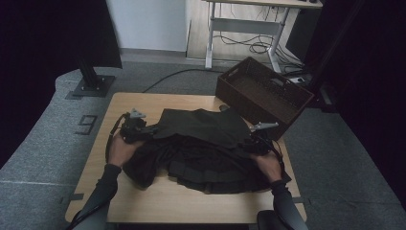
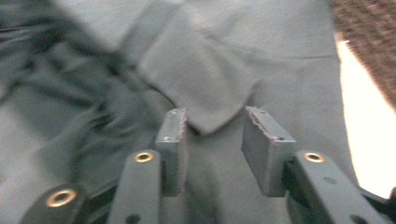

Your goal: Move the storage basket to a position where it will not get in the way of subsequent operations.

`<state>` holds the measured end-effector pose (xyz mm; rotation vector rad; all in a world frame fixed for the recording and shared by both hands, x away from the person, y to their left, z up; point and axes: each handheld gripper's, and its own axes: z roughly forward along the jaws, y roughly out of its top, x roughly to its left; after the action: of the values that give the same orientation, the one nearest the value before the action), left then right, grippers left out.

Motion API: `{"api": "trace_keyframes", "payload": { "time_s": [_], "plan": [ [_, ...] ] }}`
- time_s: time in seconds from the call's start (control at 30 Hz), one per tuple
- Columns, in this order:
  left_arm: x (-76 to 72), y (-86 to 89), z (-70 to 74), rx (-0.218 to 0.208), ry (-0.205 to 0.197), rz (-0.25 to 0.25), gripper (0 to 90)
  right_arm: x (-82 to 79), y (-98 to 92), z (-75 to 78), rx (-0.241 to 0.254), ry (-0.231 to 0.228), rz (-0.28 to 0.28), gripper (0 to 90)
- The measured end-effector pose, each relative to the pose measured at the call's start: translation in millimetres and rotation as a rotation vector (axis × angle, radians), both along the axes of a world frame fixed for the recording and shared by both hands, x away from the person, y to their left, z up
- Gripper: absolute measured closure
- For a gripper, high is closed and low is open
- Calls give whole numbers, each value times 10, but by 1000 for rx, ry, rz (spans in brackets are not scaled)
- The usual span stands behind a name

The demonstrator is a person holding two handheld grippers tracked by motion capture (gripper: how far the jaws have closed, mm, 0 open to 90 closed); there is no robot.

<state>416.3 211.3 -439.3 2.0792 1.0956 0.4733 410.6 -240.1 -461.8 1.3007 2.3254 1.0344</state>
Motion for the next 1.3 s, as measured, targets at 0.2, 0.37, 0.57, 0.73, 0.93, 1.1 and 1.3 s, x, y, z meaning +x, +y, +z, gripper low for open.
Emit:
{"api": "trace_keyframes", "payload": {
  "time_s": [0.2,0.37,0.57,0.73,0.93,1.1,1.3],
  "plan": [
    [-508,-88,-192,-24,26,-81,416,-517,249,-163,5,25,138,649],
    [-765,-93,-487,-22,54,-90,424,-870,498,-404,-3,62,246,648],
    [-861,-90,-723,-48,80,-77,417,-1107,755,-570,37,104,326,570],
    [-869,-146,-838,12,78,-62,472,-1131,999,-731,-16,101,355,526],
    [-835,-76,-852,31,54,-23,852,-1119,1037,-700,-72,37,300,886],
    [-814,125,-516,-2,-35,20,865,-1116,791,-332,-59,-64,256,889],
    [-764,329,-110,-4,-118,58,868,-1024,375,148,-81,-163,150,891]
  ]
}}
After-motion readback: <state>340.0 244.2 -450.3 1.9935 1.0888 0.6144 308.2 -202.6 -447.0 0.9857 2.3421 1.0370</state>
